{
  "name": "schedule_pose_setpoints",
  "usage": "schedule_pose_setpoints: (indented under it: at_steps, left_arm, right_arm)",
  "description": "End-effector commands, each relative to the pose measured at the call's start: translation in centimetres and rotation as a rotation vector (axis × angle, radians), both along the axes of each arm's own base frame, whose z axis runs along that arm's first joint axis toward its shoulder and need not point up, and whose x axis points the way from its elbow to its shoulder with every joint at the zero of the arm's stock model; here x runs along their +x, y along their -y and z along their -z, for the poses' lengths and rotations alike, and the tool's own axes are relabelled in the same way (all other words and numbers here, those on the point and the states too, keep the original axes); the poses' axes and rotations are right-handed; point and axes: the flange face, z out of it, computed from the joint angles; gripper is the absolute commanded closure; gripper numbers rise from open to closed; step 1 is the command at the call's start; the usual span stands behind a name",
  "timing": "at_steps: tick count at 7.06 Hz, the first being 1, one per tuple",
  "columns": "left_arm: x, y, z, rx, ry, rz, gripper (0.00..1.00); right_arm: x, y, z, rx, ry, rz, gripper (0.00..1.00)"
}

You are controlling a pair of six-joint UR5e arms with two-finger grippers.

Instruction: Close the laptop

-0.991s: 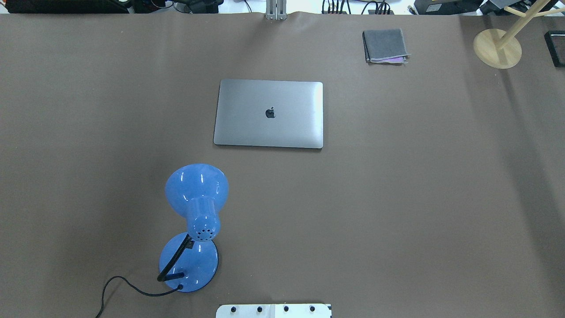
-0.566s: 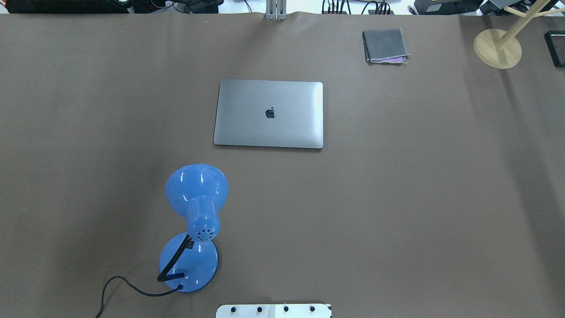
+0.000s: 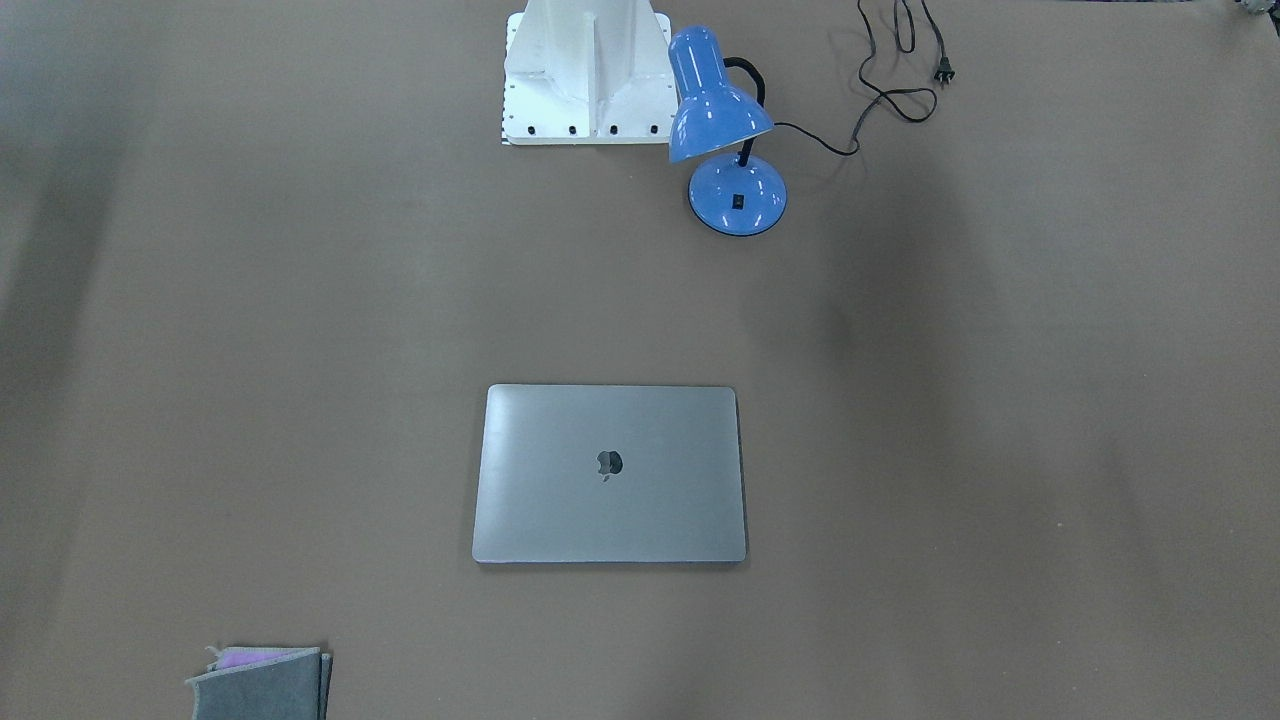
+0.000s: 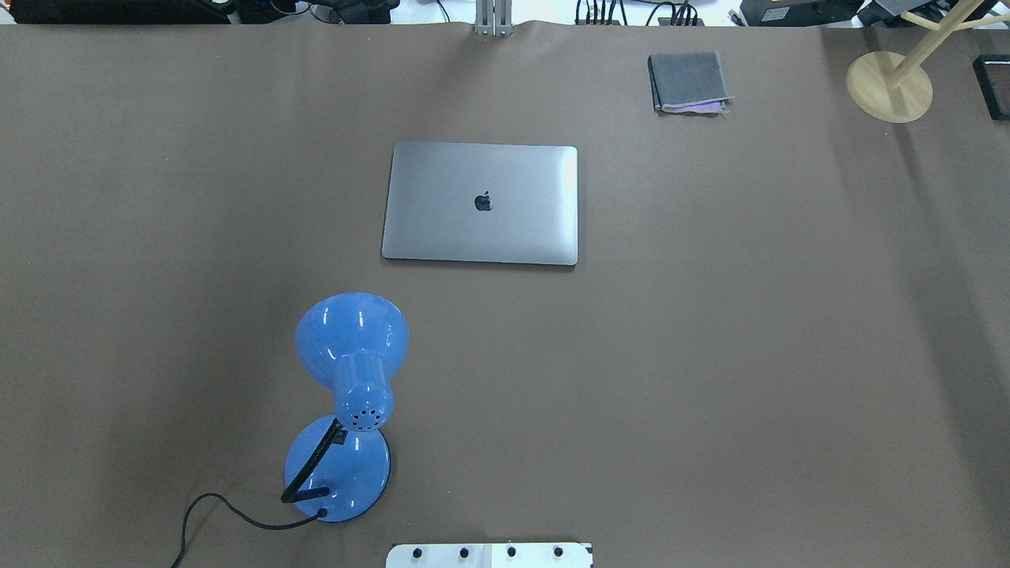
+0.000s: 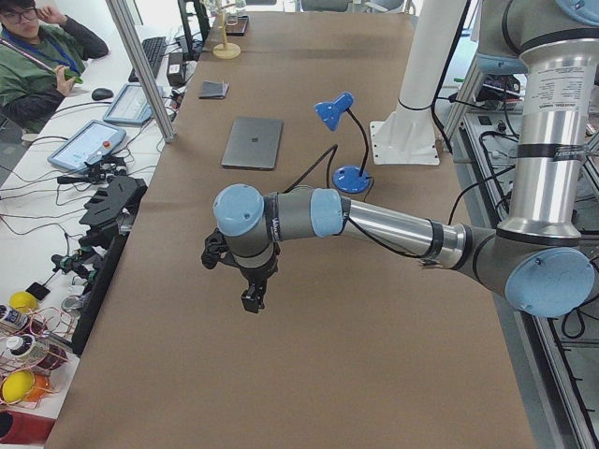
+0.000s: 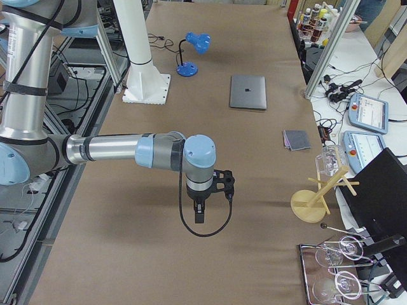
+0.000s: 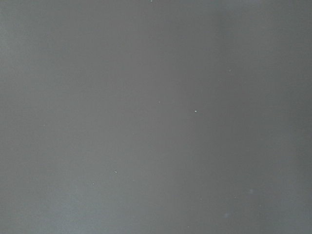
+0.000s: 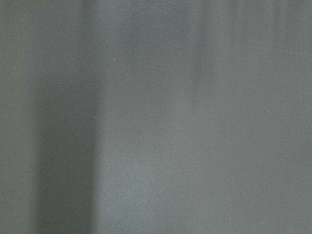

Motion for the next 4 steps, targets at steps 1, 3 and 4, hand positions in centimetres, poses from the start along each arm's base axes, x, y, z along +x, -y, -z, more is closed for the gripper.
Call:
schedule_pose_setpoints:
  at_steps: [1, 3, 4]
  left_arm:
    - [0.08, -0.39, 0.09, 0.001, -0.001, 0.000, 0.01]
    - [0.00, -0.47, 0.14, 0.003, 0.000, 0.001, 0.01]
    - [0.01, -0.60, 0.07, 0.003, 0.000, 0.000, 0.01]
  right_arm:
    - [-0.03, -0.17, -0.18, -0.005, 0.002, -0.001, 0.00]
    - [-0.04, -0.18, -0.25, -0.006, 0.004, -0.001, 0.00]
    - [-0.05, -0.25, -0.31, -0.008, 0.004, -0.001, 0.00]
